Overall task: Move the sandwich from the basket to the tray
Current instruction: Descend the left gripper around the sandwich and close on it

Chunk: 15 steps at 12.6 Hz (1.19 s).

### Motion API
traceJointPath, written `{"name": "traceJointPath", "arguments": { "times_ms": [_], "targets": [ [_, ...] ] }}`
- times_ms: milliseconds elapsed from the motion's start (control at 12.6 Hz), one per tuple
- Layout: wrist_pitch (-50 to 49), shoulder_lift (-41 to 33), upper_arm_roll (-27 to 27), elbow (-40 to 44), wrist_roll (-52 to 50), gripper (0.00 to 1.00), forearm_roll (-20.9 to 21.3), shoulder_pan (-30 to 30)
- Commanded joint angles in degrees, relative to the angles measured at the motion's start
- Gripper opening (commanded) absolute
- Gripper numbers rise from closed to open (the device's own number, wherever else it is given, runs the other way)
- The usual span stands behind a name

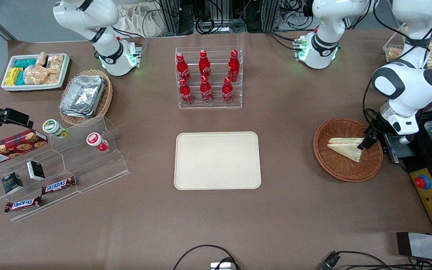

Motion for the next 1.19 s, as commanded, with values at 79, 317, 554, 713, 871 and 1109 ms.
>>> {"name": "traceJointPath", "arguments": {
  "times_ms": [79, 317, 554, 713, 871, 1109],
  "targets": [
    [4.02, 1.49, -0.32, -0.63, -0.70, 1.00, -3.01, -2.30],
    [4.47, 2.11, -0.32, -0.55, -0.70, 1.00, -3.55, -2.58],
    [4.47, 2.55, -0.32, -0.37, -0.79, 0.93, -3.55, -2.58],
    [4.47, 2.55, -0.32, -0.28, -0.79, 0.52, -3.55, -2.58],
    [4.47, 2.64, -0.32, -0.20, -0.79, 0.22, -3.55, -2.58],
    [4.38, 2.55, -0.32, -0.02, -0.70, 0.05, -3.55, -2.58]
  ]
}}
